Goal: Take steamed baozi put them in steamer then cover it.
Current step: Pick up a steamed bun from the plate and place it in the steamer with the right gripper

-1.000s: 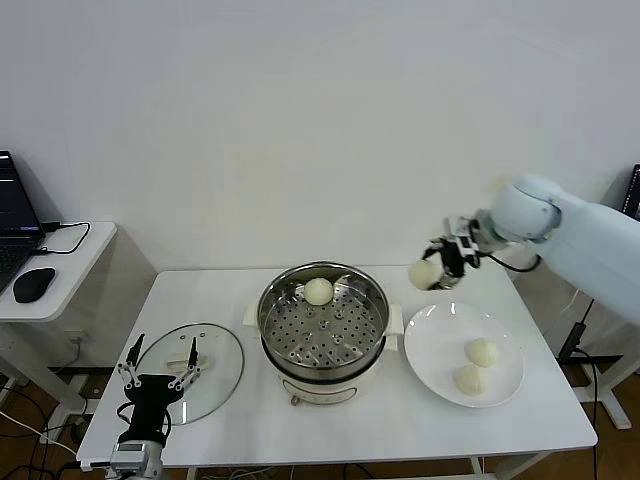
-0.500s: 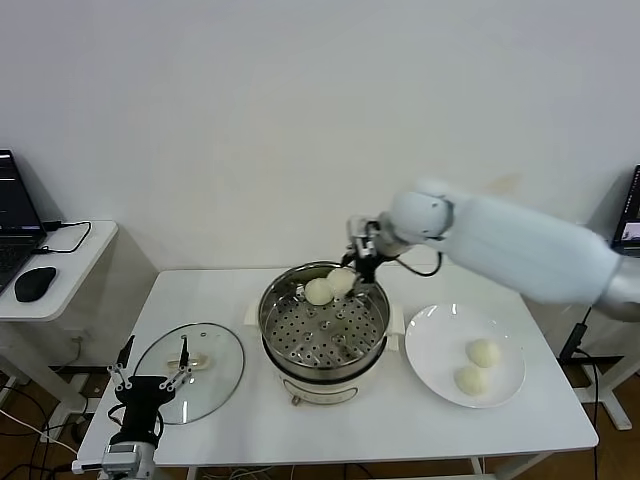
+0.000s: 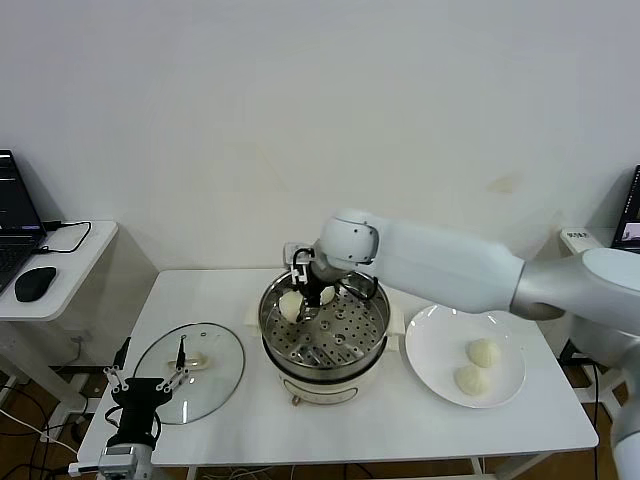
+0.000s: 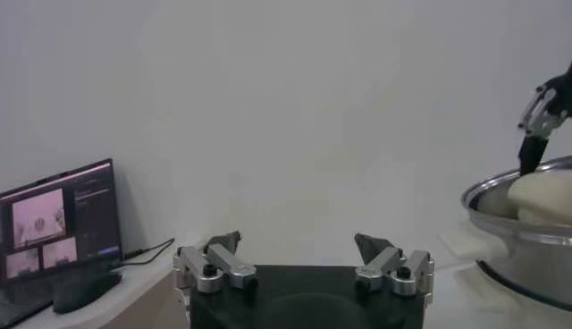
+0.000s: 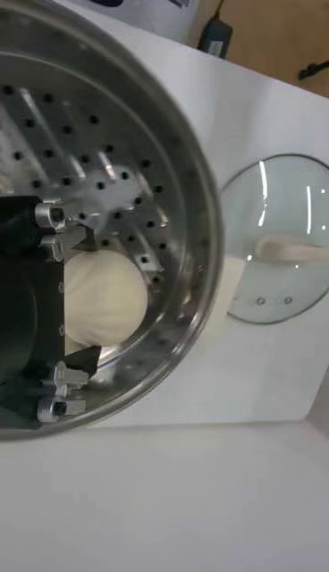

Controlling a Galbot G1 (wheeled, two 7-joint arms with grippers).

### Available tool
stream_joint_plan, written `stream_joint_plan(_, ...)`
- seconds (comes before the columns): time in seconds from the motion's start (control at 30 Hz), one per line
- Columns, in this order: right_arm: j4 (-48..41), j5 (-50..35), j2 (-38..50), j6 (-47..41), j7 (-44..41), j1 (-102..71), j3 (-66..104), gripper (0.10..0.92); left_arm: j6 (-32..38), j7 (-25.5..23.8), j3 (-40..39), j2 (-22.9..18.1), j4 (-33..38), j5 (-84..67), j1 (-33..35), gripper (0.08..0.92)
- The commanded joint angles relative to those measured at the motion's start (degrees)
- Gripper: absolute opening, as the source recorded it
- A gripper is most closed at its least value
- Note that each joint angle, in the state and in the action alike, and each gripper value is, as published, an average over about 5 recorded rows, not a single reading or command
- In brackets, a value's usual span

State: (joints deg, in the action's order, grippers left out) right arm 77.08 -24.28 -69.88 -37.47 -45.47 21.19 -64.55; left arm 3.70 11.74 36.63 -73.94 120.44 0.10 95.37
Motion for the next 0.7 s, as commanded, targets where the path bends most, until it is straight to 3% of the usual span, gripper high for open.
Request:
stream_joint_plan(0.03,-1.9,3.0,-3.1,-1.9,-0.1,-1.1,-1.0,0.670,0.1,0.0,0.0,0.0,-0.2,-0.1,0.0,0.823)
stream_joint_plan(0.37,-0.1,5.0,-1.1,-1.3,-2.2,-0.1,-1.4,0.682,0.1,0.0,-0.5,-0.4,-0.4,0.0,-0.2,0.823)
stream_joint_plan(0.57,0.7,7.1,-0.2,0.3,-3.9,1.0,-0.9,0.804,0.0,-0.1,-0.4,-0.4,-0.1,0.0,-0.2,0.823)
stream_joint_plan(0.7,2.3,7.7,1.3,0.9,-5.1,2.6,-0.8,0.821,0.0,-0.1,-0.6,-0.4,0.0,0.1,-0.2,0.823)
